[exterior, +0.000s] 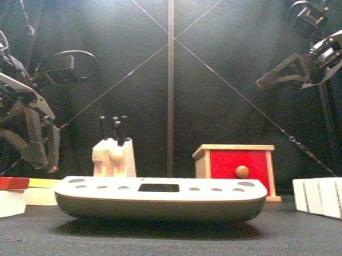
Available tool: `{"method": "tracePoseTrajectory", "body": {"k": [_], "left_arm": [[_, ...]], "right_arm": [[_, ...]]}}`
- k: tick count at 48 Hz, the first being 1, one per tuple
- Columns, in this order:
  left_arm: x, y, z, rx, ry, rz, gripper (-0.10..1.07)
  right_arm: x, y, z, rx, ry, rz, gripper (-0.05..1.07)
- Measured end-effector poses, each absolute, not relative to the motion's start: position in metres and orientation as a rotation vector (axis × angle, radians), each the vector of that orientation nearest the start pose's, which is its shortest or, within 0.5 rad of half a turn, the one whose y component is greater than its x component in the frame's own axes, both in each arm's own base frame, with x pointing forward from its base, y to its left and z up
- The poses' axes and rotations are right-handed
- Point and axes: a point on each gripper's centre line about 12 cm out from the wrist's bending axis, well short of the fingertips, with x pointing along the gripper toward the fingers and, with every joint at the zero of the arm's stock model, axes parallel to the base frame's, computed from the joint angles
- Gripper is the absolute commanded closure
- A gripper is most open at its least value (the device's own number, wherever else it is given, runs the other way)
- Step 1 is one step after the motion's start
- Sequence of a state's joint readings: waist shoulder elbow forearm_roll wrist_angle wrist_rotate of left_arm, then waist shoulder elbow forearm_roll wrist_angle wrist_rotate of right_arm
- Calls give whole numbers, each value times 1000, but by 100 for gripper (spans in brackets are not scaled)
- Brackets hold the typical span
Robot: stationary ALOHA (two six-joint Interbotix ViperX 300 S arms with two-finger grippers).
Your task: Grab salmon sushi
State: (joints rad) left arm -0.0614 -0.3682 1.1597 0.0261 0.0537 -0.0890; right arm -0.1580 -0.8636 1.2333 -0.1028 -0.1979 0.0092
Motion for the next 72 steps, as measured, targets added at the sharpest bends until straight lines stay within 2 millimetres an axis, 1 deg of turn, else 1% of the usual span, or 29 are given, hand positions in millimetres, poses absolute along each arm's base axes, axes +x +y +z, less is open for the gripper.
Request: {"method": "tracePoseTrajectory", "body": {"k": [8, 20, 24, 31, 41, 49, 52, 57, 63, 72], "left_arm": [[239, -14, 131, -33, 840, -30, 20], [243, -16, 145, -26, 878, -31, 20], [246, -19, 152, -22, 895, -39, 20], [254, -29, 168, -5, 922, -69, 20], [266, -54, 185, 22, 969, -140, 20], [271, -83, 187, -42, 1039, -179, 21], [271, -96, 187, -65, 1078, -193, 20], [270, -110, 188, -75, 1125, -210, 20], [270, -119, 186, -100, 1159, -196, 20], [274, -121, 166, -136, 1218, -144, 20]], "right_arm": [[205, -30, 239, -74, 178, -130, 102], [205, -30, 239, -74, 178, -130, 102], [205, -30, 239, -74, 178, -130, 102], [205, -30, 239, -73, 178, -130, 102], [205, -30, 239, -73, 177, -130, 102], [205, -30, 238, -71, 180, -131, 102], [205, -30, 239, -71, 178, -131, 102], [205, -30, 239, -71, 178, -131, 102], [205, -30, 239, -70, 178, -131, 102], [205, -30, 238, -70, 180, -131, 102]]}}
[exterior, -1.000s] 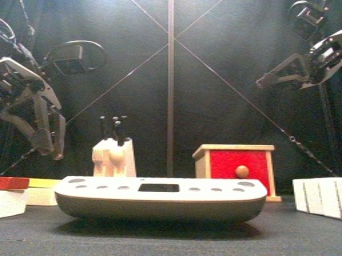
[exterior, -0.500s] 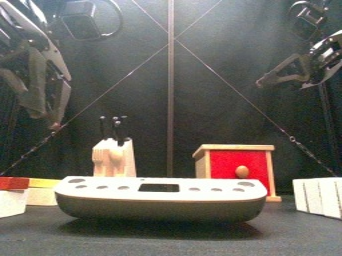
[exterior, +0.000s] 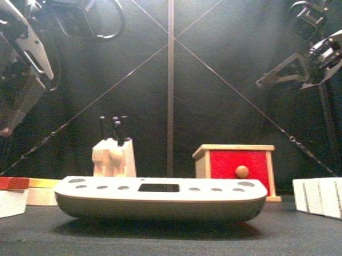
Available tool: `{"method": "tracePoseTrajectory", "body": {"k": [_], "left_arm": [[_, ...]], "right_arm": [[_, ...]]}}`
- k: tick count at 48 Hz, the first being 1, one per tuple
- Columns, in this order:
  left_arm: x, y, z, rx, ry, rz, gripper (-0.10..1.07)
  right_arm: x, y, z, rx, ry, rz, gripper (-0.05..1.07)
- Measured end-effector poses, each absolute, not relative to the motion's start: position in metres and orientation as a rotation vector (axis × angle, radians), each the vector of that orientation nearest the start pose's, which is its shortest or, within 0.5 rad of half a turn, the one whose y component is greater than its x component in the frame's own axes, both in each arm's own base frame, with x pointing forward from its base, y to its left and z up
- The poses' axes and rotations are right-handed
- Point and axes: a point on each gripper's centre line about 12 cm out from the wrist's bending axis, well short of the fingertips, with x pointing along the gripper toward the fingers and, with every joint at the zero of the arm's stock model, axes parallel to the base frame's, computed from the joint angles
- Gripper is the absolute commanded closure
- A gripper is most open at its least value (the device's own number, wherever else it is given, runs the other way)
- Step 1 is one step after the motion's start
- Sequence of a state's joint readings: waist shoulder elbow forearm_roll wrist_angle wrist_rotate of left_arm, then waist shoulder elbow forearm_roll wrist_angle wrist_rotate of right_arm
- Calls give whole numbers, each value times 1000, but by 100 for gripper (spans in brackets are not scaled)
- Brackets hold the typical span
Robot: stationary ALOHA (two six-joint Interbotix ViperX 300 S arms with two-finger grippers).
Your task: Grab salmon sushi
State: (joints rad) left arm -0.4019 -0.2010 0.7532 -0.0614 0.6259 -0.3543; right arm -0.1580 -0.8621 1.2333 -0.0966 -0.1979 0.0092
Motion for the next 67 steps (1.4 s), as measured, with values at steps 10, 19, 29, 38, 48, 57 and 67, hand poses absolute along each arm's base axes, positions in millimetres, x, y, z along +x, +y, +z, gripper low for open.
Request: {"method": "tracePoseTrajectory", "body": {"k": [10, 19, 29, 38, 48, 57, 67], "left_arm": [[276, -123, 148, -124, 1267, -127, 19], [279, -124, 142, -127, 1267, -123, 19], [281, -124, 138, -127, 1267, -123, 19], [282, -124, 131, -119, 1281, -116, 19], [283, -124, 128, -114, 1280, -116, 15], [284, -123, 122, -109, 1297, -108, 10], [284, -122, 118, -86, 1304, -108, 11]], "right_arm": [[205, -30, 239, -71, 178, -131, 102], [205, -30, 238, -71, 180, -131, 102], [205, -30, 239, -72, 177, -131, 102], [205, -30, 239, -72, 177, -131, 102], [205, -30, 238, -73, 180, -130, 102], [205, -30, 238, -73, 180, -130, 102], [205, -31, 238, -73, 180, -132, 102]]}}
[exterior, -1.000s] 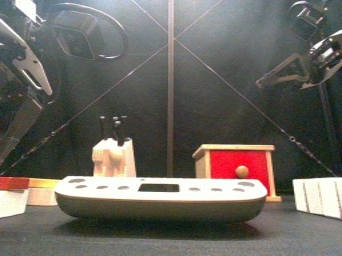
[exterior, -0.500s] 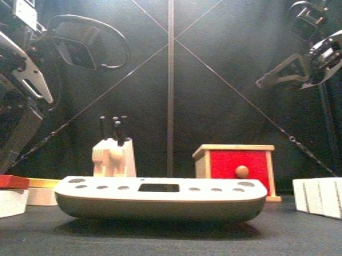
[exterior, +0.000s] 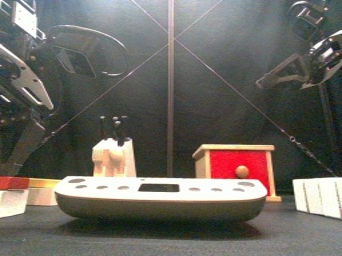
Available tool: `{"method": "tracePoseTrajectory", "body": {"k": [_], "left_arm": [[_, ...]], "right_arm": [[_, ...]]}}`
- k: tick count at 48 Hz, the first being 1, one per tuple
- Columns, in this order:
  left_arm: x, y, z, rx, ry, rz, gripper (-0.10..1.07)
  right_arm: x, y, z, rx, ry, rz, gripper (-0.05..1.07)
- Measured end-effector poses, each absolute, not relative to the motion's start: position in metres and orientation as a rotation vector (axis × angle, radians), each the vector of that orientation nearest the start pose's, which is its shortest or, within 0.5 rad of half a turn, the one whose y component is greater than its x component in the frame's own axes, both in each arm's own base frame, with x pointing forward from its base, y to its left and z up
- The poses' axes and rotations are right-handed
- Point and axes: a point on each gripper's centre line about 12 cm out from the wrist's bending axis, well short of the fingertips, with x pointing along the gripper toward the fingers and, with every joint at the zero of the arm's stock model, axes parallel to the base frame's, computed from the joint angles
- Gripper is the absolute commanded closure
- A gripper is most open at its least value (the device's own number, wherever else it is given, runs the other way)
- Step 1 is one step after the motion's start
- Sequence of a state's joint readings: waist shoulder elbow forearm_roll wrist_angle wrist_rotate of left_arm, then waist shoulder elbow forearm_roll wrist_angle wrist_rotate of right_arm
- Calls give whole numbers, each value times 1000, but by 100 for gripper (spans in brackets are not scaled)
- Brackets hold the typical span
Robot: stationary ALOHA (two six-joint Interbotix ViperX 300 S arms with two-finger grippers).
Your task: Grab salmon sushi
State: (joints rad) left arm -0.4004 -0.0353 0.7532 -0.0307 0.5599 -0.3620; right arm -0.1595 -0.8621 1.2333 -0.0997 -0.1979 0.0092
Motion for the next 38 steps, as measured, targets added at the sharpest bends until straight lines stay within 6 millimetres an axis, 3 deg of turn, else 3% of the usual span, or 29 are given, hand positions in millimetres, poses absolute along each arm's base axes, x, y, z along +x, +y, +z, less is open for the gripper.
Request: {"method": "tracePoseTrajectory", "body": {"k": [11, 27, 38], "left_arm": [[284, -122, 116, -75, 1309, -107, 14], [284, -122, 117, -73, 1308, -109, 39], [286, -122, 118, -78, 1304, -107, 43]], "right_arm": [[205, -31, 238, -73, 180, -132, 102], [205, -31, 238, -71, 180, -132, 102], [205, -31, 238, -73, 180, -132, 102]]}}
